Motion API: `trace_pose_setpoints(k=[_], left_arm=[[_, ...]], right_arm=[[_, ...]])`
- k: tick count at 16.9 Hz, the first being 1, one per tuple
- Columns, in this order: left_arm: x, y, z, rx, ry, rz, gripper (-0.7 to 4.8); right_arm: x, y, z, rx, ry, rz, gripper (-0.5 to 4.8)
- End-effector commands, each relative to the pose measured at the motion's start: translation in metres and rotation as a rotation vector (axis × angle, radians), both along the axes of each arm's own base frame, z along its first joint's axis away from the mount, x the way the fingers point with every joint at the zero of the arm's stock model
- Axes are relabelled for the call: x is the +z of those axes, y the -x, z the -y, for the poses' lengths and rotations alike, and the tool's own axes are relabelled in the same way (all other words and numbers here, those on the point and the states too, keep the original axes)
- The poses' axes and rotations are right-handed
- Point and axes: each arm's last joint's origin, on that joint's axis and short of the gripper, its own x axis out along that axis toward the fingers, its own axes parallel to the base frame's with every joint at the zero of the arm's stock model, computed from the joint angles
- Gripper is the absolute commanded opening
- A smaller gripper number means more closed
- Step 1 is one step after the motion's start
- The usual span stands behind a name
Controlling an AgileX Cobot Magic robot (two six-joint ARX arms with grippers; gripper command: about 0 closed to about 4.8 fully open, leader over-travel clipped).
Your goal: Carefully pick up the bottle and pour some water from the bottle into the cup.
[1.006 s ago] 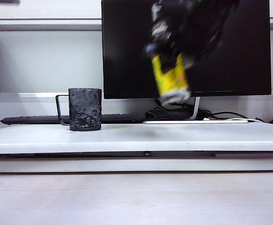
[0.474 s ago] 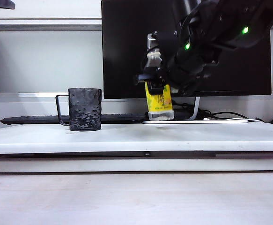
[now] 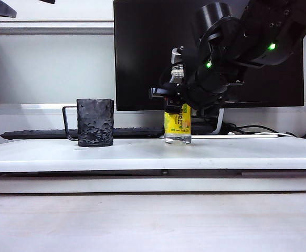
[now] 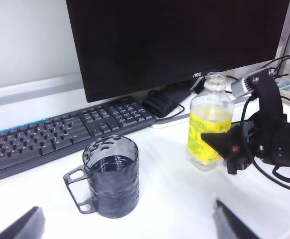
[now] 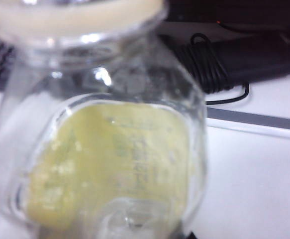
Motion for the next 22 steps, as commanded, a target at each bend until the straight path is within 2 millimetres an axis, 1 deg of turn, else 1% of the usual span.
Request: trace_pose_setpoints(k=[1,2,4,17,18,20,22], left_arm=[[0.0003,0.0,0.0004,-0.008,0.003,0.006,4.79],[0.0004,0.0,0.0005,-0.009,0.003,0.007,4.79],[0.0003,0.0,0.0005,-0.009,0.003,0.006,4.79],[0.0003,0.0,0.0005,-0.009,0.003,0.006,4.79],[0.0003,0.0,0.0005,-0.008,0.003,0.006,4.79],[0.0003,-0.0001,0.0004,-0.006,0.002,0.006,4.79],[0.0003,-0.0001,0.0004,-0.006,0.002,0.006,4.79]], right_arm=[[-0.0094,-0.0013,-0.0024,0.012,-0.012,-0.035,1.97],[-0.0133,-0.0017,-0.0027,0.013,0.002,-0.047,1.97],[-0.0145,-0.0018,-0.0029,0.03,0.058,-0.033,1.97],[-0.0142,-0.0016,-0.0028,0.031,0.062,-0.035,2.03],[-0.0141,-0.0016,-0.0026,0.03,0.062,-0.035,2.49],[-0.0141,-0.0016,-0.0028,0.03,0.062,-0.035,3.08],[-0.0134,-0.0014,-0.0027,0.031,0.063,-0.033,3.36]])
